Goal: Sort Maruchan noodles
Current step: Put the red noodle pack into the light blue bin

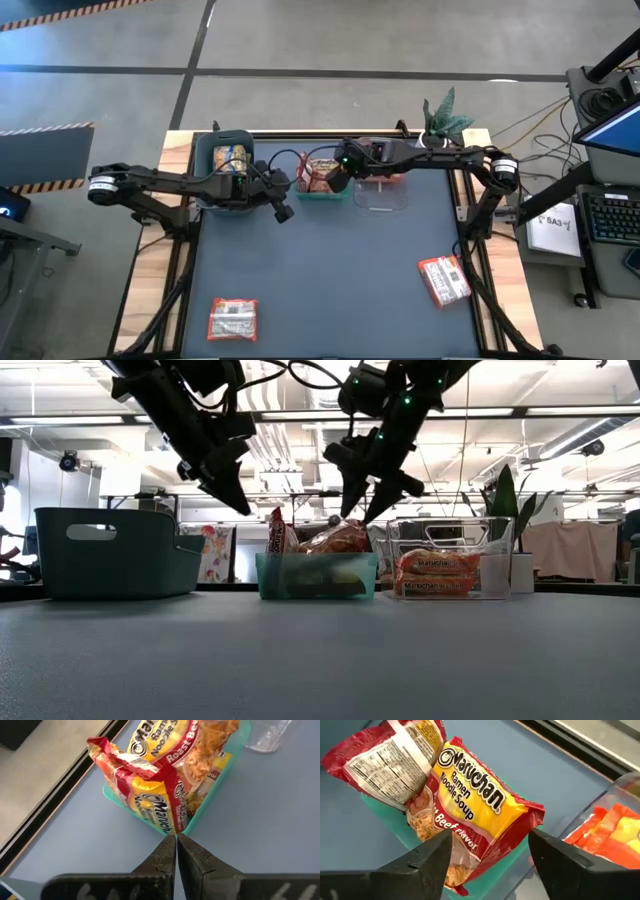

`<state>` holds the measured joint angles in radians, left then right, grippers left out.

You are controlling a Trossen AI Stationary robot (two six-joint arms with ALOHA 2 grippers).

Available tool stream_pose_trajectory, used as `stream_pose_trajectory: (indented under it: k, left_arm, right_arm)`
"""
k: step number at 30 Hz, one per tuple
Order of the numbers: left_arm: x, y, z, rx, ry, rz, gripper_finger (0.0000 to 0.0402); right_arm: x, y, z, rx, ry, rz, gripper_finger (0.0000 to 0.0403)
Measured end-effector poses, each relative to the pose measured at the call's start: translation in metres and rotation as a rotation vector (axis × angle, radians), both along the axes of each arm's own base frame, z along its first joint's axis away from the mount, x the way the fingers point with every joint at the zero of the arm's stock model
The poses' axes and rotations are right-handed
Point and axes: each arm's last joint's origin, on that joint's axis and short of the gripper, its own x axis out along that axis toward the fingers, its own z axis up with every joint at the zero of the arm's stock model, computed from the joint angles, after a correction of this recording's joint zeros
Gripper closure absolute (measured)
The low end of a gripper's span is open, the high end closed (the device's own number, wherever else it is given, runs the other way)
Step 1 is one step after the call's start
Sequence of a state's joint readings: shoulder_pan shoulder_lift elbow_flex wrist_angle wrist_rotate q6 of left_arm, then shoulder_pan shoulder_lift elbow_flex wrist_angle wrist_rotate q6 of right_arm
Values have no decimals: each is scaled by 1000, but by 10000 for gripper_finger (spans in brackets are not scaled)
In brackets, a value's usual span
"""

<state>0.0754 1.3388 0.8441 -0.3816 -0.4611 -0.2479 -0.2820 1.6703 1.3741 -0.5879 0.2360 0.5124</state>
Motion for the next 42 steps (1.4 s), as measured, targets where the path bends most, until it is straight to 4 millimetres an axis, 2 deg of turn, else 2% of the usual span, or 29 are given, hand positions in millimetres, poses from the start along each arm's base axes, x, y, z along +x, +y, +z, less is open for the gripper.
stream_pose_trajectory:
  k: [9, 17, 23, 28, 36, 39, 42]
  left_arm:
    - [3, -11, 3, -3, -30, -35, 402]
    - [4, -11, 4, -6, -49, -31, 402]
    - [5, -11, 5, -2, -60, -36, 402]
    - [5, -12, 5, -2, -57, -40, 402]
    - [6, -13, 5, 2, -56, -47, 402]
    - [6, -13, 5, 2, -56, -47, 402]
    - [6, -12, 5, 2, -60, -47, 402]
  right_arm:
    - [-5, -2, 5, -87, 45, -49, 268]
    - [-5, -7, 11, -124, 6, -29, 336]
    - [13, -13, -8, -154, -16, 10, 384]
    - [20, -17, -34, -134, 58, 10, 394]
    - [27, -19, -60, -109, 111, -2, 394]
    - [28, -19, -62, -106, 118, -1, 394]
    - [27, -19, -52, -111, 107, 19, 394]
